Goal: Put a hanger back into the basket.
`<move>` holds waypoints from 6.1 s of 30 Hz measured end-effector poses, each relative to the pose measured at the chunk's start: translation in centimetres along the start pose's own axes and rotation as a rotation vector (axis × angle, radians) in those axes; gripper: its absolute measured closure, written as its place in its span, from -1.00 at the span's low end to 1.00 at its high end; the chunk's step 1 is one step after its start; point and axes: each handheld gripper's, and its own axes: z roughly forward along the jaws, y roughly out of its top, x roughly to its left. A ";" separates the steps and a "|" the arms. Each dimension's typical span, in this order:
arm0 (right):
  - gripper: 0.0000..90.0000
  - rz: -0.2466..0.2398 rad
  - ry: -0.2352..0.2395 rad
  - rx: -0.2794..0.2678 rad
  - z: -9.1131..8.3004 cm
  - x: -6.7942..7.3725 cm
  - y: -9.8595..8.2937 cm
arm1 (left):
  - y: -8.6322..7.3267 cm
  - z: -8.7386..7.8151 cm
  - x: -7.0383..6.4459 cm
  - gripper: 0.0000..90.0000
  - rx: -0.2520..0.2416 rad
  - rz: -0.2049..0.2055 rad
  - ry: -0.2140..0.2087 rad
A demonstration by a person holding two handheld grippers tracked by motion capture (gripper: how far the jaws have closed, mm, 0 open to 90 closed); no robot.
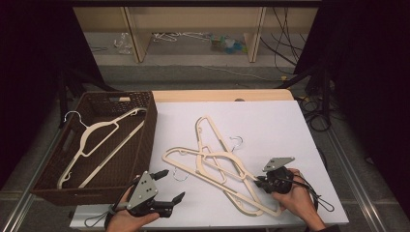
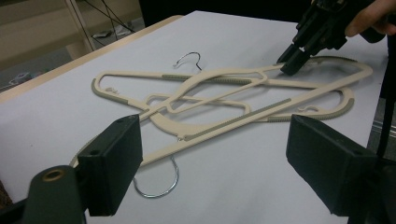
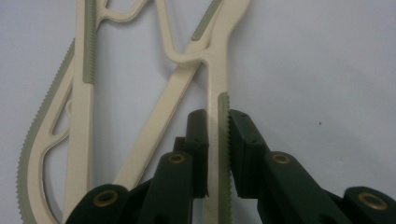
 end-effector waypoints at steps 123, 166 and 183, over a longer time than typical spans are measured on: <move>-0.19 -0.169 -0.027 -0.338 -7.8 6.0 1.2 | 8.8 6.2 -0.6 0.87 0.270 0.084 -0.437; -0.37 -0.134 0.027 -0.336 -7.1 6.8 0.1 | 13.6 -3.8 7.4 0.90 -0.052 -0.215 -0.240; -0.41 -0.139 0.029 -0.336 -6.7 6.8 0.1 | 13.9 -9.8 14.8 0.90 -0.054 -0.205 -0.016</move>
